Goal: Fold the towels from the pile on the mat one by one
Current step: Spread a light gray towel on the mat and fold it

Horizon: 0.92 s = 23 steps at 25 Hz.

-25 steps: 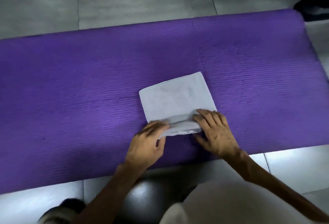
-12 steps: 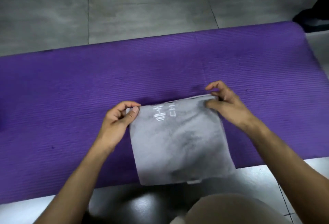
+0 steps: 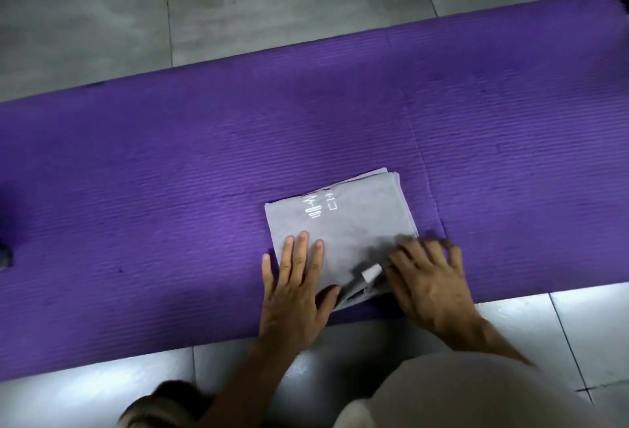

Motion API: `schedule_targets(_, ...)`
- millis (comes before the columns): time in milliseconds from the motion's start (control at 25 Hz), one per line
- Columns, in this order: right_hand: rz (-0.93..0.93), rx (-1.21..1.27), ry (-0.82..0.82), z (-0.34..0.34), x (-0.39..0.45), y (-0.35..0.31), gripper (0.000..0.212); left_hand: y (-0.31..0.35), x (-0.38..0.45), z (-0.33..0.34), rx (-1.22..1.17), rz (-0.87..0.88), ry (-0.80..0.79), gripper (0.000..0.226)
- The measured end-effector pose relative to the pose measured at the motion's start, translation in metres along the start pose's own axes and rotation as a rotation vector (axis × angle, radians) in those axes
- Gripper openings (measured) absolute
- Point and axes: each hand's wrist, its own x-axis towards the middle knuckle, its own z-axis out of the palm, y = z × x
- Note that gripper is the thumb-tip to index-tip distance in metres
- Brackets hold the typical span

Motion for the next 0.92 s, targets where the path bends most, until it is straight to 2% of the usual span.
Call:
schedule_targets(80,0.143,-0.07,0.127,-0.021,-0.005,0.011,0.035,0.011,-0.001,-0.002,0.004,0.022,0.005,0.082)
schedule_targets(120,0.139,-0.056,0.17,-0.024,-0.004,0.009,0.034,0.017,-0.002,-0.001,-0.022,0.038,0.004,0.084)
schedule_targets(160,0.069,0.005,0.168,-0.023,-0.001,0.004,0.033,0.022,-0.004,0.002,-0.049,0.053,0.011,0.084)
schedule_targets(240,-0.148,0.111,0.035,-0.006,0.002,-0.006,0.039,0.025,-0.009,0.008,-0.065,0.064,0.02,0.081)
schedule_targets(320,-0.216,0.125,-0.042,0.013,0.007,-0.001,0.047,0.021,-0.009,0.009,-0.044,0.06,0.025,0.079)
schedule_targets(400,-0.076,0.241,0.027,0.013,0.024,0.005,0.045,0.021,-0.009,0.009,-0.052,0.065,0.056,0.075)
schedule_targets(480,0.135,0.38,0.158,0.002,0.059,0.008,0.042,0.021,0.0,0.001,-0.107,0.075,0.145,0.058)
schedule_targets(560,0.211,0.38,0.191,-0.011,0.096,0.014,0.046,0.006,0.026,-0.015,-0.121,0.026,0.246,0.047)
schedule_targets(640,0.137,0.384,0.07,-0.014,0.124,0.03,0.045,-0.022,0.061,-0.037,-0.086,-0.087,0.253,0.054)
schedule_targets(720,0.111,0.412,-0.08,-0.016,0.143,0.052,0.041,-0.05,0.093,-0.048,-0.117,-0.143,0.126,0.053)
schedule_targets(800,0.111,0.529,-0.169,-0.022,0.154,0.063,0.025,-0.073,0.113,-0.053,-0.275,-0.125,-0.052,0.036)
schedule_targets(880,0.128,0.69,-0.256,-0.027,0.161,0.064,0.008,-0.083,0.121,-0.053,-0.476,-0.151,-0.089,0.011)
schedule_targets(920,0.124,0.74,-0.277,-0.029,0.163,0.062,0.008,-0.085,0.121,-0.053,-0.507,-0.176,-0.071,0.005)
